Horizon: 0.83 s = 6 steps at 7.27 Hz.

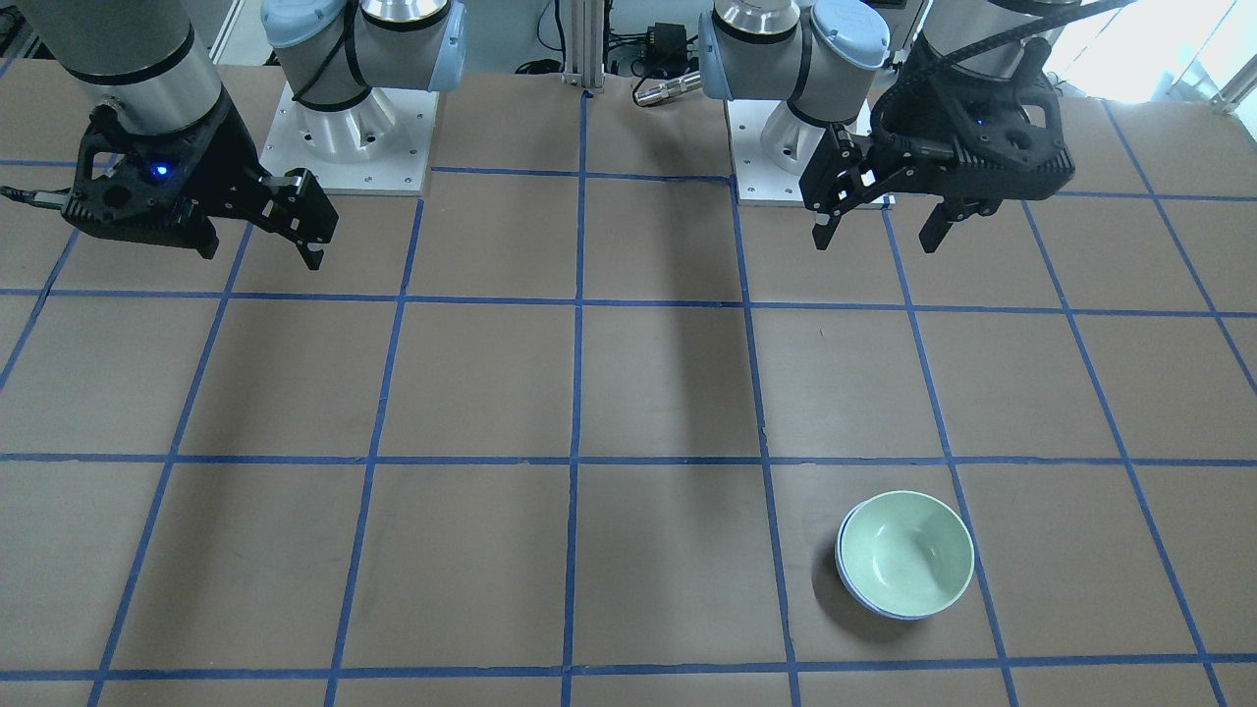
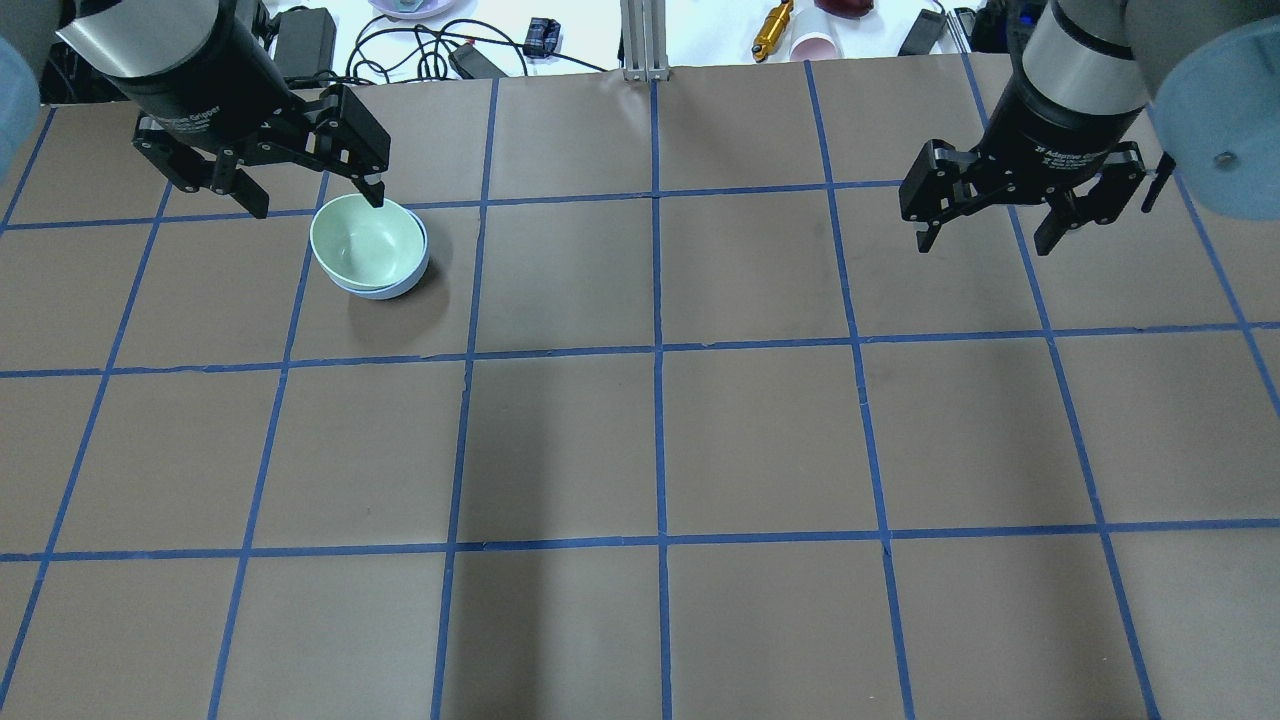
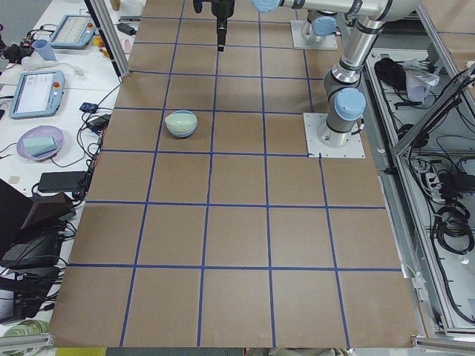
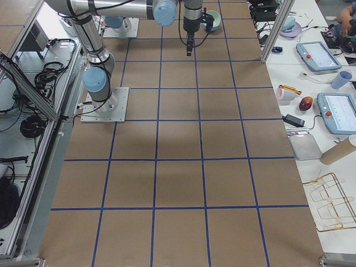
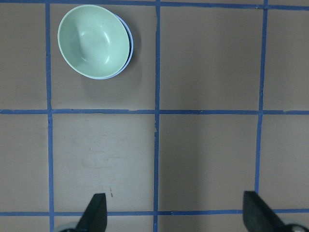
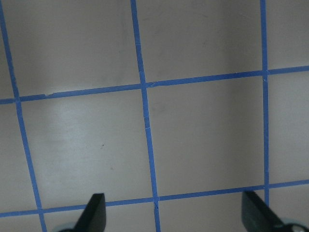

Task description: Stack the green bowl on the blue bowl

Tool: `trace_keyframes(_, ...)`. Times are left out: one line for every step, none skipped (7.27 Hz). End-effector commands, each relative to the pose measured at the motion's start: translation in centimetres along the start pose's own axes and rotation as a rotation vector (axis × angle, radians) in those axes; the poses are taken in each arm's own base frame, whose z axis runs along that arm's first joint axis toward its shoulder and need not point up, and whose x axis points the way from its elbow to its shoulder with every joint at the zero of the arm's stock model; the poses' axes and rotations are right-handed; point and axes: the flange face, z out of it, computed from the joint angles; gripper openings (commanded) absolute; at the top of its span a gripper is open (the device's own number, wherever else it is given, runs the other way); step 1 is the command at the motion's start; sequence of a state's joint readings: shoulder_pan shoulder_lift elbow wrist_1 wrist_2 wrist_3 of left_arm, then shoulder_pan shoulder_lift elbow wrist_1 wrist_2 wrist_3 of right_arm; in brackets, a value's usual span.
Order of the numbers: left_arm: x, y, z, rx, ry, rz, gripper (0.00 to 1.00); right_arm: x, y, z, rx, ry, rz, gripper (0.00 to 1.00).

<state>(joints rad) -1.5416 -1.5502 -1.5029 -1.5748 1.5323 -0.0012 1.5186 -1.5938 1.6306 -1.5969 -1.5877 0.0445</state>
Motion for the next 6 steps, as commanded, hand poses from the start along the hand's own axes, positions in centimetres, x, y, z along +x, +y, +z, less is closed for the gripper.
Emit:
trace_keyframes(-1.35, 0.15, -0.31, 0.000, -0.056, -0.006, 1.00, 0.00, 0.00, 0.00, 0.000, 0.000, 0.000, 1.00)
trace_keyframes(-1.31, 0.20, -0.10, -0.009, -0.058, -0.005, 1.00, 0.00, 0.00, 0.00, 0.000, 0.000, 0.000, 1.00)
trace_keyframes(-1.29, 0.21, 0.00, -0.012, -0.049, -0.007, 1.00, 0.00, 0.00, 0.00, 0.000, 0.000, 0.000, 1.00)
trace_keyframes(-1.22, 0.11, 0.08, -0.014, -0.049, -0.007, 1.00, 0.00, 0.00, 0.00, 0.000, 0.000, 0.000, 1.00)
trace_keyframes(-1.22, 0.39, 0.41, -0.041, -0.047, -0.007, 1.00, 0.00, 0.00, 0.00, 0.000, 0.000, 0.000, 1.00)
trace_keyframes(-1.26, 0.44, 0.35, -0.047, -0.044, -0.009, 1.00, 0.00, 0.00, 0.00, 0.000, 0.000, 0.000, 1.00)
